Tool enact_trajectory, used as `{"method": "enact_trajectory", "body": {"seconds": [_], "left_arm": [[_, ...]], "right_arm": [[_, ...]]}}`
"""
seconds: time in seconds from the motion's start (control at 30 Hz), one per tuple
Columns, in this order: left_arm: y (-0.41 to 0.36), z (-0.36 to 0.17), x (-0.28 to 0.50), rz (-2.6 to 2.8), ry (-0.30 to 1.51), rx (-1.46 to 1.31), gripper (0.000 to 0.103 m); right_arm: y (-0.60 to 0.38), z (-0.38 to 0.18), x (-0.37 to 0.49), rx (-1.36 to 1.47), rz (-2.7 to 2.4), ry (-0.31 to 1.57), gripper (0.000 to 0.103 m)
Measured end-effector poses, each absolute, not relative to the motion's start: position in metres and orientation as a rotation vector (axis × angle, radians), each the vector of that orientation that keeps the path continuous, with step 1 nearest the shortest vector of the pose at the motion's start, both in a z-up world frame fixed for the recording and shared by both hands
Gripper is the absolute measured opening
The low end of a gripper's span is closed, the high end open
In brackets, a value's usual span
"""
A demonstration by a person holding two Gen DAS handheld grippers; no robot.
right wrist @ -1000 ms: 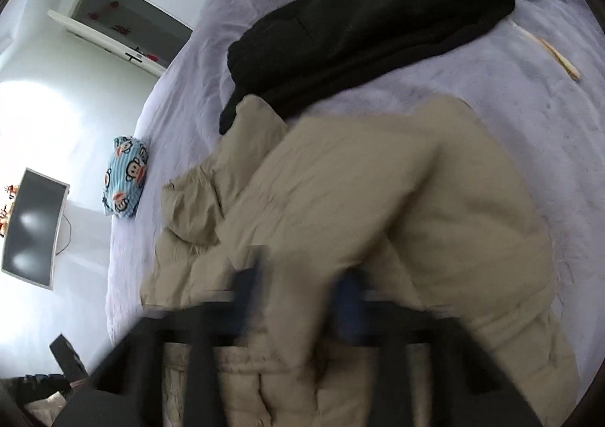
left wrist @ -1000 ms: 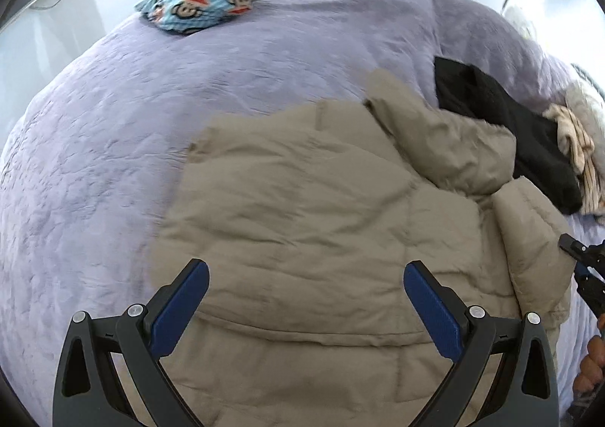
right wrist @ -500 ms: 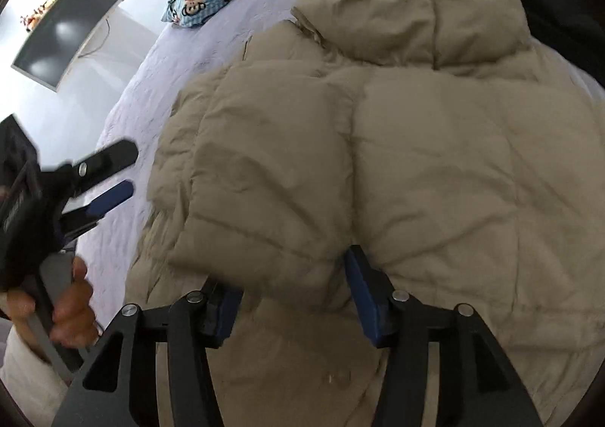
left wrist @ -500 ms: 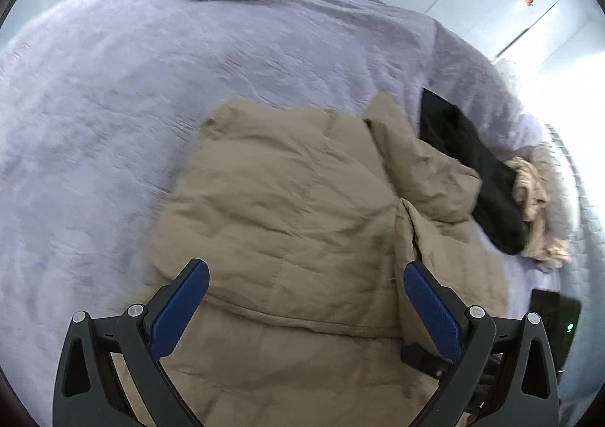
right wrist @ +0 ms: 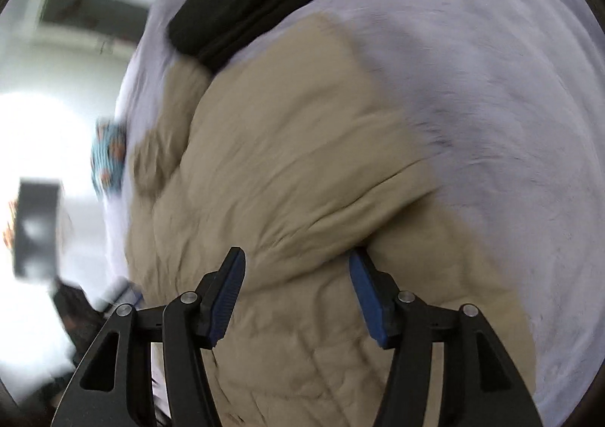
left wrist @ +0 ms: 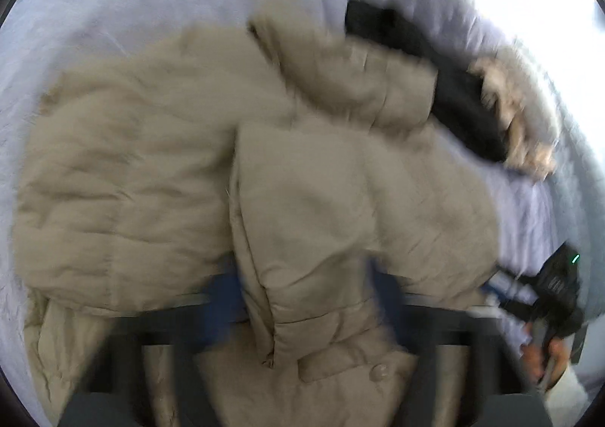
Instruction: Fold large clothes
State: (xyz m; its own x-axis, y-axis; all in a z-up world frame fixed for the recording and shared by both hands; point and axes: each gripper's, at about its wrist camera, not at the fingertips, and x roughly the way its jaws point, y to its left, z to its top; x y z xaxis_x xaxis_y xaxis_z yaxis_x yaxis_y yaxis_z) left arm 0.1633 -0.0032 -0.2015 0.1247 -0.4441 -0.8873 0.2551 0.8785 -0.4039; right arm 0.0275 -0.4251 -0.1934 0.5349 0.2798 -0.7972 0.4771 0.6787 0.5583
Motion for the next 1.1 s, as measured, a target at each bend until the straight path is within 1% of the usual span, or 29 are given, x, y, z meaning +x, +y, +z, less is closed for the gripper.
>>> {"method": "enact_trajectory", "body": {"seconds": [0.03,0.07,0.1,0.13,0.23,0.4,0.5,0.53,0.57,0.6,0.63,0.67,0.7,0.73,0.77,0.83,0.87,0.9,0.93,0.97,1.1], "left_arm": [[-0.006,-0.204,0.164,-0.508,1.373,-0.154,0.016],[-0.009,-0.203,0.162,-0.500,1.363,-0.139,0.014],[-0.013,-0.195,0.160,-0.501,1.317,-0.101,0.012],[-0.017,-0.187,0.160,-0.504,1.275,-0.065,0.012],[-0.020,-0.174,0.169,-0.482,1.199,-0.009,0.012],[-0.013,-0.201,0.185,-0.442,1.261,0.004,0.012],[-0.012,-0.203,0.177,-0.437,1.242,0.020,0.013],[-0.012,-0.202,0.176,-0.427,1.232,0.020,0.015],[-0.009,-0.197,0.174,-0.406,1.221,0.025,0.024],[-0.006,-0.191,0.172,-0.370,1.207,0.037,0.030],[0.002,-0.186,0.171,-0.337,1.186,0.041,0.046],[0.011,-0.178,0.169,-0.311,1.160,0.036,0.061],[0.023,-0.166,0.166,-0.282,1.110,0.013,0.062],[0.034,-0.157,0.164,-0.276,1.081,-0.008,0.062],[0.041,-0.152,0.164,-0.279,1.073,-0.019,0.062],[0.048,-0.143,0.166,-0.289,1.065,-0.030,0.062],[0.045,-0.141,0.167,-0.305,1.065,-0.027,0.062],[0.037,-0.141,0.169,-0.332,1.065,-0.015,0.062],[0.027,-0.142,0.170,-0.352,1.067,-0.003,0.062],[0.018,-0.143,0.171,-0.368,1.072,0.003,0.062],[-0.025,-0.156,0.169,-0.421,1.071,0.019,0.062]], "right_arm": [[-0.437,-0.196,0.024,0.904,-0.144,0.999,0.061],[-0.437,-0.198,0.026,0.922,-0.154,0.985,0.051],[-0.444,-0.200,0.023,0.948,-0.178,0.958,0.015],[-0.448,-0.202,0.021,0.962,-0.200,0.953,0.006],[-0.447,-0.205,0.023,1.011,-0.185,0.926,0.006],[-0.429,-0.220,0.049,0.907,-0.179,0.963,0.006],[-0.432,-0.235,0.047,0.941,-0.189,0.988,0.006],[-0.435,-0.236,0.043,0.950,-0.176,0.989,0.006],[-0.436,-0.236,0.043,0.952,-0.166,0.995,0.011],[-0.438,-0.234,0.040,0.954,-0.151,1.008,0.014],[-0.439,-0.231,0.038,0.945,-0.146,1.024,0.017],[-0.441,-0.226,0.033,0.927,-0.143,1.044,0.027],[-0.440,-0.220,0.030,0.898,-0.138,1.060,0.042],[-0.438,-0.208,0.022,0.852,-0.132,1.066,0.049],[-0.435,-0.199,0.016,0.813,-0.133,1.057,0.054],[-0.428,-0.174,0.006,0.715,-0.137,1.011,0.054],[-0.428,-0.164,0.005,0.681,-0.142,0.987,0.049],[-0.425,-0.152,0.004,0.623,-0.157,0.952,0.030],[-0.424,-0.141,0.004,0.553,-0.185,0.926,0.020],[-0.423,-0.135,0.009,0.487,-0.221,0.921,0.012],[-0.430,-0.140,0.041,0.456,-0.243,0.935,0.010]]}}
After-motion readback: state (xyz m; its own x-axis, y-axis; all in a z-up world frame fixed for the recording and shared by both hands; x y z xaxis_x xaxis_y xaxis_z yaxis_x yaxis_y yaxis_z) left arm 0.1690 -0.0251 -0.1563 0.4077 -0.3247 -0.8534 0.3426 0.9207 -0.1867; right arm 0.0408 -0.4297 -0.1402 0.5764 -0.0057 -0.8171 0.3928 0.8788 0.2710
